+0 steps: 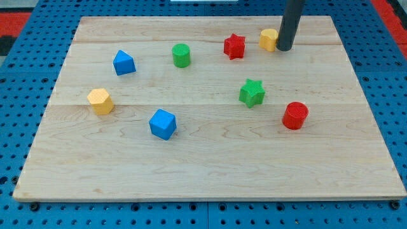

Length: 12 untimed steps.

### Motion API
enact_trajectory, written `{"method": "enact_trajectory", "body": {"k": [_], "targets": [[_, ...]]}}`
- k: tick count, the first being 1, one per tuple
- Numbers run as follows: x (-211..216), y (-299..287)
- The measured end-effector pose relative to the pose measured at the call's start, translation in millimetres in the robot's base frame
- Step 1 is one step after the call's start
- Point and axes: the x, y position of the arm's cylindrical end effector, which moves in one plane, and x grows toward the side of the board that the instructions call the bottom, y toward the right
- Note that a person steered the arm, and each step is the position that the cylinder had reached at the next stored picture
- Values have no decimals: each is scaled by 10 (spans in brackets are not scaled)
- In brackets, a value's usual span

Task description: Place the yellow heart above the red star

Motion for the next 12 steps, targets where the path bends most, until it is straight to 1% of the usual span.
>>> {"method": "enact_trajectory", "body": {"k": [1,2,3,4,5,6,7,8,9,10,11,12], "targets": [[-345,-259],[-345,-207],[-365,180],[-374,194],[-416,-184],[-416,-184],[-341,-428],[-336,-494],[-336,-402],[-336,7],[-457,8],[-814,8]]}}
